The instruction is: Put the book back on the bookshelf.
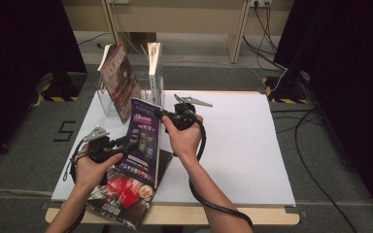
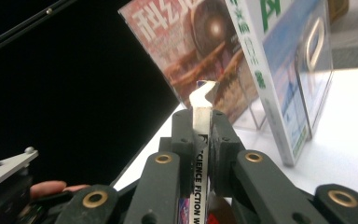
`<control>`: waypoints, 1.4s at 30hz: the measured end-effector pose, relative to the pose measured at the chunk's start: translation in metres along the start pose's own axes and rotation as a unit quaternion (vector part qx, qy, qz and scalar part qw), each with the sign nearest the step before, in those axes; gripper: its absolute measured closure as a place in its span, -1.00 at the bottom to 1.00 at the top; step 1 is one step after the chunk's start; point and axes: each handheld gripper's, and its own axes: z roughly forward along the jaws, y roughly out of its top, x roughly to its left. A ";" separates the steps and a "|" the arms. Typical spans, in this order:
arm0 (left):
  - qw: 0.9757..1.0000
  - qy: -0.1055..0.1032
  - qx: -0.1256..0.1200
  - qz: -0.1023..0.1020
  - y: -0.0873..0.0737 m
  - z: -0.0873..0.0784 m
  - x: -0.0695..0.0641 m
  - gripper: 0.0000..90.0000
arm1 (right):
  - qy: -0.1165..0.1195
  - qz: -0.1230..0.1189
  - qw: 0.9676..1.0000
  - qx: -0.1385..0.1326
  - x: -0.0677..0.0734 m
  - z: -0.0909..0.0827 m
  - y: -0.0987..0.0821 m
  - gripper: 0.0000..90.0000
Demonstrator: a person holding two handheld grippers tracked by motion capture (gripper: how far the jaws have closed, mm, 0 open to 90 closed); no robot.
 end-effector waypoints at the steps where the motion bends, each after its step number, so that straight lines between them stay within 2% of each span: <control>1: 1.000 -0.001 -0.003 0.004 0.002 0.001 -0.002 -0.01 | -0.002 -0.006 1.000 -0.004 0.002 0.001 0.001 0.85; 7: 0.999 0.000 -0.027 0.025 0.012 0.005 -0.015 -0.07 | -0.019 -0.023 0.999 -0.022 0.011 0.008 0.008 0.85; 9: 0.999 0.003 -0.031 0.035 0.014 0.008 -0.019 -0.10 | -0.024 -0.028 0.999 -0.033 0.013 0.010 0.009 0.85; 13: 0.999 0.008 -0.032 0.041 0.017 0.014 -0.027 -0.16 | -0.038 -0.037 0.998 -0.045 0.017 0.014 0.009 0.85; 19: 0.998 0.030 -0.030 0.051 0.020 0.024 -0.038 -0.22 | -0.050 -0.048 0.997 -0.045 0.023 0.017 0.006 0.84; 25: 0.997 0.031 -0.027 0.063 0.021 0.033 -0.051 -0.22 | -0.054 -0.052 0.996 -0.041 0.027 0.018 0.005 0.84; 28: 0.995 0.055 -0.017 0.079 0.021 0.038 -0.052 -0.22 | -0.055 -0.057 0.996 -0.041 0.028 0.019 0.005 0.84; 29: 0.995 0.060 -0.014 0.078 0.021 0.040 -0.052 -0.23 | -0.054 -0.055 0.996 -0.040 0.029 0.019 0.005 0.84; 31: 0.993 0.077 -0.012 0.091 0.020 0.043 -0.053 -0.23 | -0.056 -0.057 0.996 -0.040 0.029 0.019 0.005 0.84; 33: 0.993 0.077 -0.009 0.089 0.018 0.046 -0.055 -0.23 | -0.056 -0.057 0.996 -0.040 0.029 0.019 0.005 0.84; 35: 0.991 0.084 -0.006 0.102 0.017 0.050 -0.057 -0.23 | -0.057 -0.054 0.996 -0.039 0.029 0.019 0.005 0.84; 40: 0.989 0.105 0.002 0.105 0.013 0.058 -0.056 -0.23 | -0.059 -0.046 0.996 -0.040 0.028 0.018 0.005 0.84; 42: 0.987 0.116 0.006 0.111 0.012 0.061 -0.057 -0.23 | -0.057 -0.042 0.997 -0.041 0.028 0.019 0.005 0.84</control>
